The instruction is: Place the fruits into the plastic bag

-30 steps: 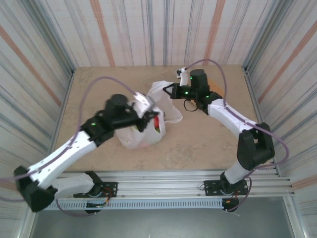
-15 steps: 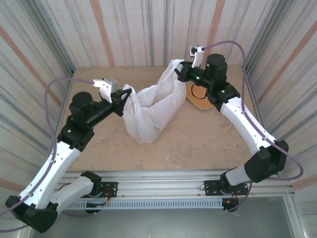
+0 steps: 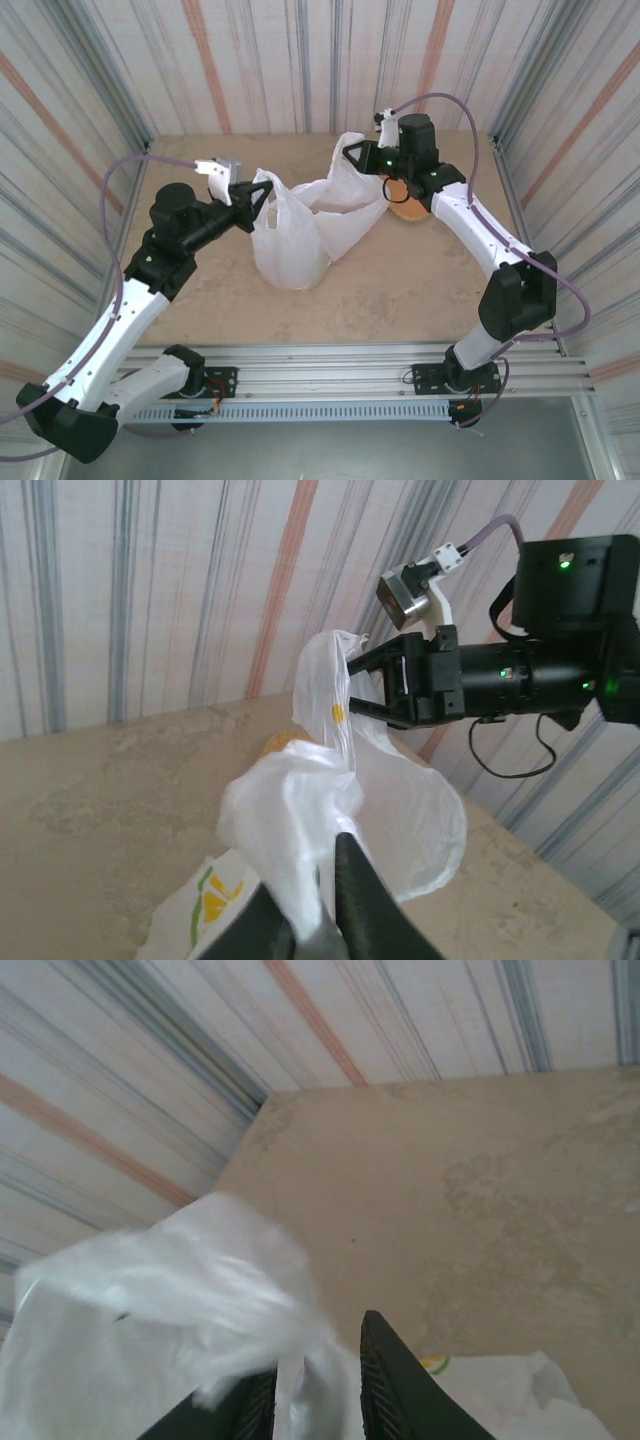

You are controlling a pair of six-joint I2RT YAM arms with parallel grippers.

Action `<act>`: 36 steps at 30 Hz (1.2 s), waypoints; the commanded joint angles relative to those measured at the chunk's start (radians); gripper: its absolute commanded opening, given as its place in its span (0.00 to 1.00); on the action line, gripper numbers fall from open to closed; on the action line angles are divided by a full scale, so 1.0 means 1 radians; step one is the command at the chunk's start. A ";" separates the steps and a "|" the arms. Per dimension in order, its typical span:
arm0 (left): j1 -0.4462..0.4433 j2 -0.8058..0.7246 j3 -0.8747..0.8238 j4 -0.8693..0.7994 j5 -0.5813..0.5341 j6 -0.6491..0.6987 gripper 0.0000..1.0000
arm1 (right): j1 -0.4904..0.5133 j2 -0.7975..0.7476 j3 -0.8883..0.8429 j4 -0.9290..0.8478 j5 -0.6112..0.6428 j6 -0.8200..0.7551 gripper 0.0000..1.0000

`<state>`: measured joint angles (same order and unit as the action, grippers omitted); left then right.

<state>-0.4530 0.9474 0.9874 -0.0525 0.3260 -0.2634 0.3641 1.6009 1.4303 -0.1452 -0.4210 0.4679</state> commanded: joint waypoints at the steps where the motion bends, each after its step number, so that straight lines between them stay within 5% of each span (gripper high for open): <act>1: 0.004 -0.020 0.042 -0.063 0.048 0.023 0.28 | -0.020 -0.047 0.039 -0.027 -0.026 -0.009 0.42; 6: 0.007 -0.035 0.093 -0.187 0.082 0.065 0.66 | -0.043 -0.156 0.035 -0.054 -0.011 -0.039 0.75; 11: 0.025 -0.073 0.130 -0.274 0.103 0.098 0.87 | -0.068 -0.263 0.029 -0.114 0.053 -0.109 0.89; 21: 0.160 -0.181 0.118 -0.295 0.021 0.032 0.97 | -0.133 -0.435 -0.060 -0.208 0.218 -0.214 0.98; 27: 0.180 -0.264 -0.061 -0.272 -0.324 -0.070 0.99 | -0.186 -0.574 -0.278 -0.204 0.511 -0.262 0.99; 31: 0.180 -0.311 -0.296 -0.064 -0.495 -0.135 0.99 | -0.238 -0.643 -0.492 -0.103 0.714 -0.261 0.99; 36: 0.181 -0.204 -0.495 0.186 -0.714 -0.101 0.98 | -0.283 -0.618 -0.704 0.022 0.822 -0.229 0.99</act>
<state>-0.2802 0.6933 0.5484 -0.0635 -0.1802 -0.3645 0.0917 0.9714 0.7906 -0.2134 0.2665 0.2344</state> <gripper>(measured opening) 0.985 0.991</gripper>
